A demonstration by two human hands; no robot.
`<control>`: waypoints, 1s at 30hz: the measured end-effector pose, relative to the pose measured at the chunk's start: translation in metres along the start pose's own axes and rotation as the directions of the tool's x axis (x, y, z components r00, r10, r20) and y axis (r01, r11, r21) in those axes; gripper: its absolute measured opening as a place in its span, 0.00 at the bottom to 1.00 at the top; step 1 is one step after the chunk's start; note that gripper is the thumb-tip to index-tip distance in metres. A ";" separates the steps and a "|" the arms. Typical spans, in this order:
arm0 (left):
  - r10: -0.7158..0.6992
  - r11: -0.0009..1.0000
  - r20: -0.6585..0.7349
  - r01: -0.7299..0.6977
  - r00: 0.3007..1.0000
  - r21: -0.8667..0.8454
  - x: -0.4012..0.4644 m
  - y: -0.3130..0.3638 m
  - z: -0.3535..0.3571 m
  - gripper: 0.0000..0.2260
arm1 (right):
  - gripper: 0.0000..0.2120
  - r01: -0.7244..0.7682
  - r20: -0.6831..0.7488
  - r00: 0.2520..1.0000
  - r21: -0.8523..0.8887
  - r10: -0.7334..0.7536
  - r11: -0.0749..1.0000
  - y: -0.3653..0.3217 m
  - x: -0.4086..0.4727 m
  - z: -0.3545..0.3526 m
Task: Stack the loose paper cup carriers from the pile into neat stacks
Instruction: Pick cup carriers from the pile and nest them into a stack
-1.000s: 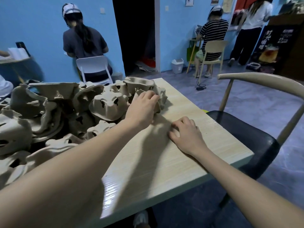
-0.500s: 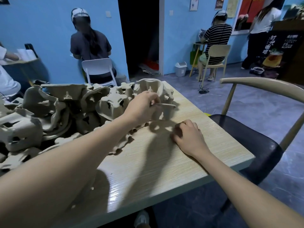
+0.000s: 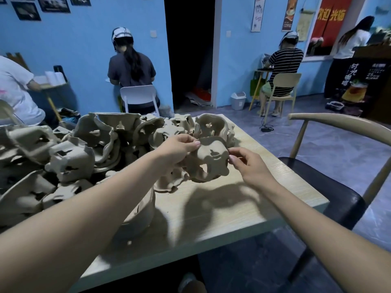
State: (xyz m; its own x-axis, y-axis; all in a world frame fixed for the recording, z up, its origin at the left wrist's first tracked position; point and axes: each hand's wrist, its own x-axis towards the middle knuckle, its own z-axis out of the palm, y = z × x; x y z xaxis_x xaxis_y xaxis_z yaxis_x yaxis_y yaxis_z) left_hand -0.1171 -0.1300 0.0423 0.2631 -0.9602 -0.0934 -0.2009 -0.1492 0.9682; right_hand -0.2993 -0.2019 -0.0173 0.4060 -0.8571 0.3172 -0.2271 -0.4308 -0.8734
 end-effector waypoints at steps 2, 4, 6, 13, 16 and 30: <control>-0.027 0.999 0.015 0.027 1.000 -0.045 -0.008 0.001 -0.010 0.09 | 0.08 -0.017 0.008 1.000 0.088 0.016 0.996 -0.013 -0.002 0.003; -0.034 0.997 0.025 0.036 0.999 -0.073 -0.018 0.002 -0.020 0.09 | 0.08 -0.038 0.040 0.999 0.139 0.033 0.990 -0.024 -0.004 0.007; -0.016 0.997 0.016 0.018 1.000 -0.073 -0.028 0.001 -0.031 0.08 | 0.09 -0.038 0.085 0.996 0.147 0.026 0.988 -0.036 -0.007 0.014; 0.055 0.976 -0.111 -0.077 0.992 -0.203 -0.054 0.002 -0.073 0.10 | 0.08 0.147 0.080 0.984 0.123 -0.157 0.982 -0.079 -0.007 0.037; 0.009 0.975 -0.198 -0.052 0.980 -0.214 -0.061 0.001 -0.095 0.13 | 0.07 0.320 0.023 0.947 -0.029 -0.319 0.947 -0.093 -0.008 0.048; -0.186 0.933 -0.230 0.099 0.955 -0.346 -0.105 -0.015 -0.143 0.03 | 0.08 0.551 0.173 0.833 -0.174 -0.526 0.816 -0.126 -0.032 0.082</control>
State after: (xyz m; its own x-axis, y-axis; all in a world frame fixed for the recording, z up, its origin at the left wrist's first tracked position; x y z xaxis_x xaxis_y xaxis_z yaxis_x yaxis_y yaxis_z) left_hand -0.0063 0.0065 0.0708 0.5057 -0.8352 -0.2163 0.1650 -0.1524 0.9744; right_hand -0.2113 -0.0966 0.0526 0.6104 -0.4385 0.6597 -0.1157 -0.8732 -0.4734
